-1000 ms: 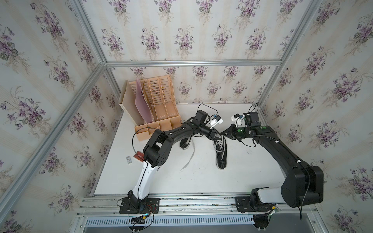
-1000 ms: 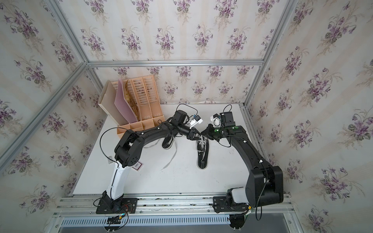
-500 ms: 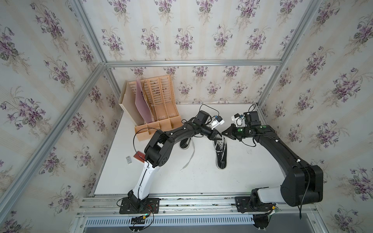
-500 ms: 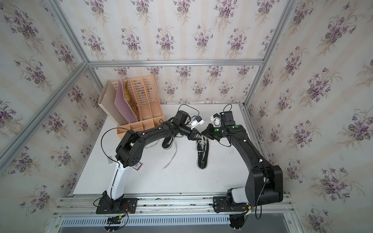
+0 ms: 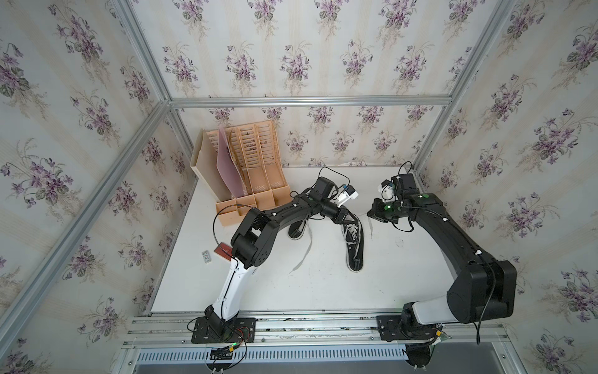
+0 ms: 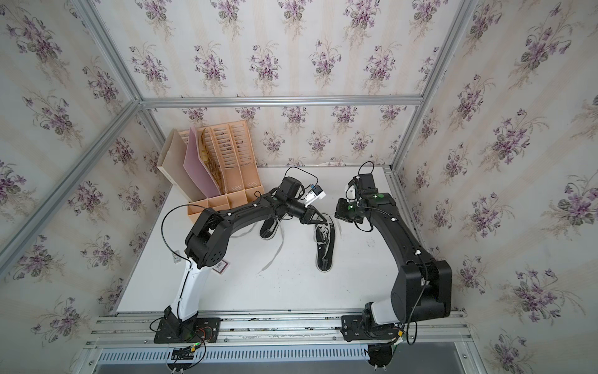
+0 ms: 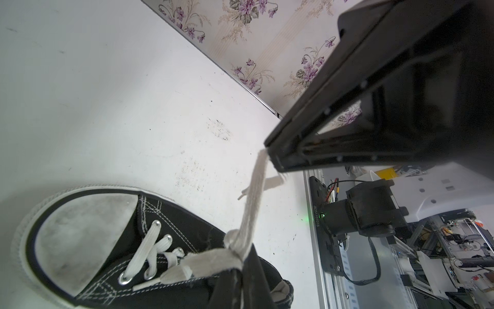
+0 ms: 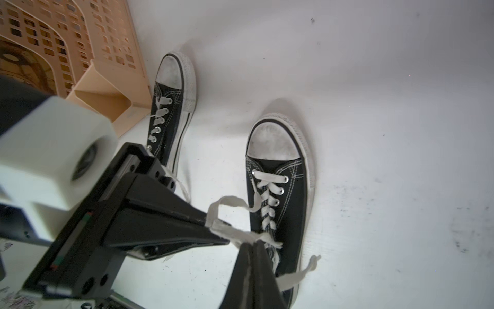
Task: Tie the shoes
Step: Cross the shoelace with the shoelace.
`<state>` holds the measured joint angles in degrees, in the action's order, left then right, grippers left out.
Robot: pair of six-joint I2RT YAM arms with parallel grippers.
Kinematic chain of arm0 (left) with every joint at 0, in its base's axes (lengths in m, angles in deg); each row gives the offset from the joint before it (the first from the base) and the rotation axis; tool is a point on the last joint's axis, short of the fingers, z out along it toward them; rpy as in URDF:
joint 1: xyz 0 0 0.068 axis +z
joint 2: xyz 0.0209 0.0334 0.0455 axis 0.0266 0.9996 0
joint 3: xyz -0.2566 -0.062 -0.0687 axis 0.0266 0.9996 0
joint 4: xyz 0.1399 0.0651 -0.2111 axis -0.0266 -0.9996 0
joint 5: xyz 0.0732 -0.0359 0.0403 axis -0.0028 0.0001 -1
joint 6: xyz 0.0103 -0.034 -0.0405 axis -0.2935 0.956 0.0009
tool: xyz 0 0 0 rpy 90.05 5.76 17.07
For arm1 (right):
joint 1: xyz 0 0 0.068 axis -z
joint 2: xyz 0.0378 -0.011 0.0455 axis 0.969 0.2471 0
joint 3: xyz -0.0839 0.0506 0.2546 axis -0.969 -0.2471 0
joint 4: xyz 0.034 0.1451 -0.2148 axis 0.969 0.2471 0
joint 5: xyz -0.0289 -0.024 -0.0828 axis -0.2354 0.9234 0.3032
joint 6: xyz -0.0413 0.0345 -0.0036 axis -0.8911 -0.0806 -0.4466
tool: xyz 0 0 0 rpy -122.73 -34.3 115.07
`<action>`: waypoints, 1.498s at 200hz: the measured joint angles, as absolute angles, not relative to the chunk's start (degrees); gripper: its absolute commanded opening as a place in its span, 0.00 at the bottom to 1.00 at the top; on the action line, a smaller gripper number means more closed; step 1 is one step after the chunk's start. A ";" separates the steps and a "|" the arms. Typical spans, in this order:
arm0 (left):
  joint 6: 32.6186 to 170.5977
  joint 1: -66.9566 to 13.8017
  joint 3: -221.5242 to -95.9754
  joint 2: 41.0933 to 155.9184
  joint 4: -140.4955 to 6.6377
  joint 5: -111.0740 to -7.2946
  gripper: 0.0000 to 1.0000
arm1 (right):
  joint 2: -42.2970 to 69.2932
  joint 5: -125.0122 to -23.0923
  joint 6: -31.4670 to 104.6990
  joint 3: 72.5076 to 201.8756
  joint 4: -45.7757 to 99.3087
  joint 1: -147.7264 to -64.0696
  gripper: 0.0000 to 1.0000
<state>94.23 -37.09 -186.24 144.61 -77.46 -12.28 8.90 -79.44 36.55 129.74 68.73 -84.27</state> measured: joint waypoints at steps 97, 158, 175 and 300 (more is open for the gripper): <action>94.58 -36.45 -186.24 144.85 -77.42 -12.63 0.05 | 18.94 -78.22 28.99 131.51 52.08 -84.27 0.00; 96.88 -34.97 -183.79 144.55 -75.84 -13.90 0.35 | 12.34 -77.19 27.07 128.64 52.30 -84.30 0.00; 97.58 -35.17 -183.79 144.59 -74.27 -13.48 0.38 | 10.85 -78.00 27.11 127.05 52.84 -84.45 0.00; 98.93 -35.78 -184.54 145.27 -71.89 -11.12 0.45 | 10.37 -81.06 28.25 127.81 53.74 -88.62 0.00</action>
